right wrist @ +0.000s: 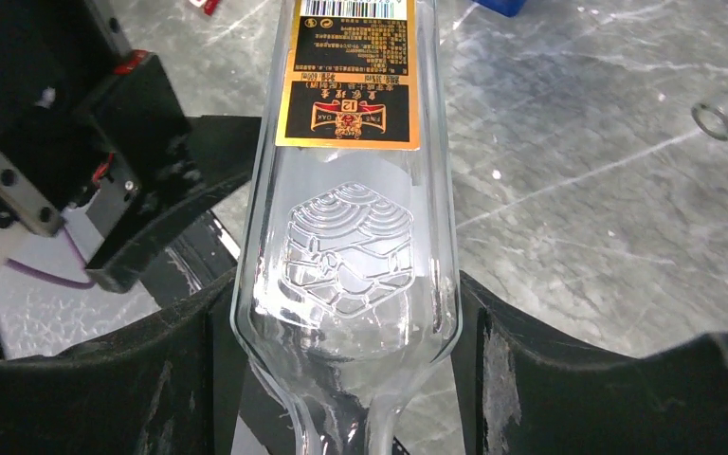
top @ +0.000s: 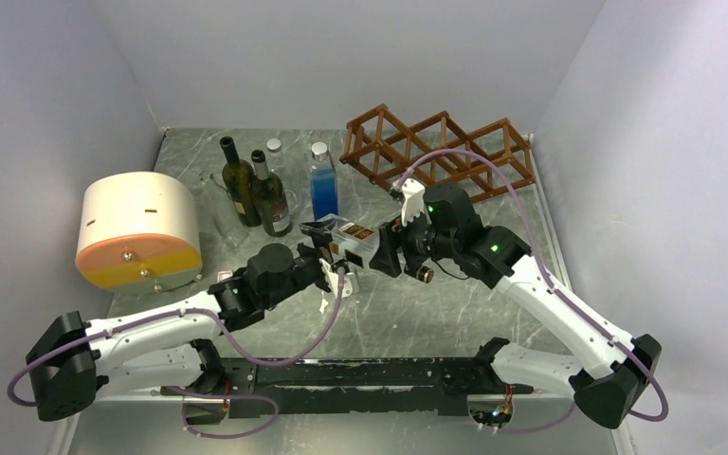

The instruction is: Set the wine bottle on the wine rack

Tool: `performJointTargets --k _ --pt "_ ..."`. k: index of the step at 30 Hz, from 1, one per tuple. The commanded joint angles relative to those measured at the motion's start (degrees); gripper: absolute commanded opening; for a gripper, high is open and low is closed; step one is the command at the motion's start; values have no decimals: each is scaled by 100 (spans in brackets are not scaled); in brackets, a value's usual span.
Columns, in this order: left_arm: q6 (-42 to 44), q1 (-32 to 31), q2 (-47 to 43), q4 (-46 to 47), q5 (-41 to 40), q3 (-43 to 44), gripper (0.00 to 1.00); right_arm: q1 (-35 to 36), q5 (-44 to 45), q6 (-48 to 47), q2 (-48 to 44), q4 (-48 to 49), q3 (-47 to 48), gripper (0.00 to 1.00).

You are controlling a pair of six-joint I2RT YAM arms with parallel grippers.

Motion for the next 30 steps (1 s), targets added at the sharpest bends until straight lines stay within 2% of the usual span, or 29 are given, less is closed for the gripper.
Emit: performJointTargets --k 1,6,15,22,23,25,26,27,30 --pt "-545 24 -443 233 65 -172 99 -20 407 98 -289 -37 439 0" --pt "-1151 25 -1020 371 18 -389 99 -14 752 217 -437 -435 521 0" --pt "-2814 20 -1544 179 -818 -421 99 -20 1508 392 -498 -1155 888 0" --pt "-3982 25 -1404 578 -2350 -566 99 -17 2513 504 -455 -1721 1486 0" --pt "-4237 25 -1341 637 -2650 -580 99 -17 2702 552 -467 -1773 1570 0" --pt "-5299 30 -1262 573 -3580 -497 99 -16 3143 682 -500 -1879 1729 0" --pt "-5941 52 -1222 92 -3921 -363 99 -20 3350 752 -508 -1956 1782 0" --pt "-6590 121 -1177 -404 -4034 -173 99 -13 3542 840 -514 -2015 1817 0" --pt "-7668 488 -940 -1376 -3570 263 99 -17 4292 1206 -503 -2185 1751 0"
